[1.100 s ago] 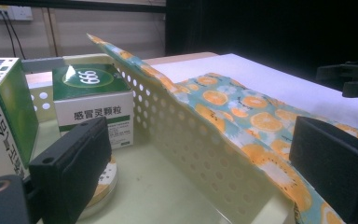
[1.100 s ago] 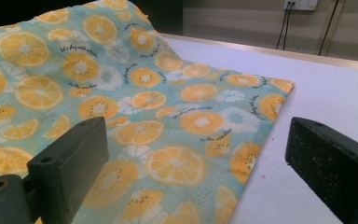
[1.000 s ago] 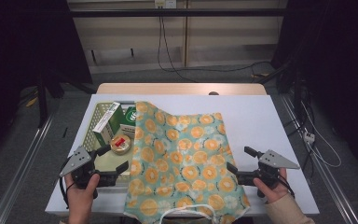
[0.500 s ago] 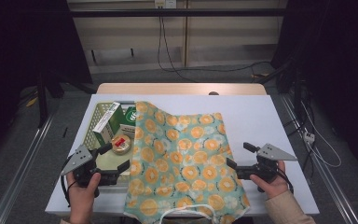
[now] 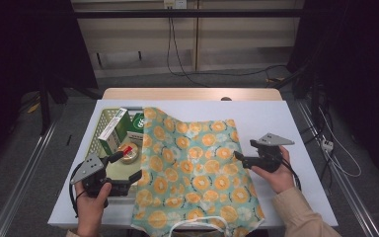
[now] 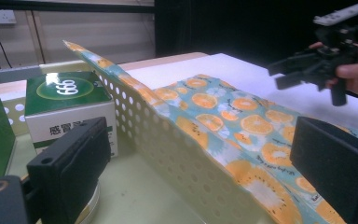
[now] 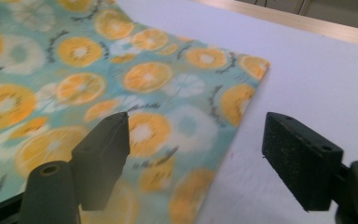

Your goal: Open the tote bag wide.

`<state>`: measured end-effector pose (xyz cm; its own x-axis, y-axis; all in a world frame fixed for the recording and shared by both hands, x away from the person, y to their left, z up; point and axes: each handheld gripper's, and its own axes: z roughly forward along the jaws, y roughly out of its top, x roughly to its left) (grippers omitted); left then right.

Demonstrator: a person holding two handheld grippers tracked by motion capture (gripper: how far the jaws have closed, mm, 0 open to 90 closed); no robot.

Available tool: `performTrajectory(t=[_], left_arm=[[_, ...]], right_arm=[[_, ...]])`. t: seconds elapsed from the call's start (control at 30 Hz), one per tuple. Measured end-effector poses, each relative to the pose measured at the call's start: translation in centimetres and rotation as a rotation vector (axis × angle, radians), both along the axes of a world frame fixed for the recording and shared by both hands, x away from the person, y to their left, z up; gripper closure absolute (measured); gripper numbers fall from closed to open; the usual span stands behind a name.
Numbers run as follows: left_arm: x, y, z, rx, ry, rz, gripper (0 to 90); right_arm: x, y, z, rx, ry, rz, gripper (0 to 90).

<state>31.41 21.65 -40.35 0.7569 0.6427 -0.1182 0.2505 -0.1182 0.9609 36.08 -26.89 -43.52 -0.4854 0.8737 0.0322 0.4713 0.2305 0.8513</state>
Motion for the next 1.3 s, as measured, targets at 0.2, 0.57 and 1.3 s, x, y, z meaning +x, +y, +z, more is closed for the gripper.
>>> performTrajectory(t=[0.2, 0.57, 1.3], left_arm=[[-0.2, 0.0, 0.2, 0.013, -0.003, -0.006, 4.8], [-0.4, 0.7, 0.3, 0.007, -0.016, 0.007, 4.8], [-0.2, -0.3, 0.5, 0.058, -0.017, -0.009, 4.8]], right_arm=[[4.8, 0.4, -1.0, 0.014, 0.064, -0.065, 27.5], [10.4, 1.7, -3.0, -0.015, 0.179, -0.172, 33.2], [10.9, -1.5, -2.1, 0.042, 0.186, -0.221, 90.0]])
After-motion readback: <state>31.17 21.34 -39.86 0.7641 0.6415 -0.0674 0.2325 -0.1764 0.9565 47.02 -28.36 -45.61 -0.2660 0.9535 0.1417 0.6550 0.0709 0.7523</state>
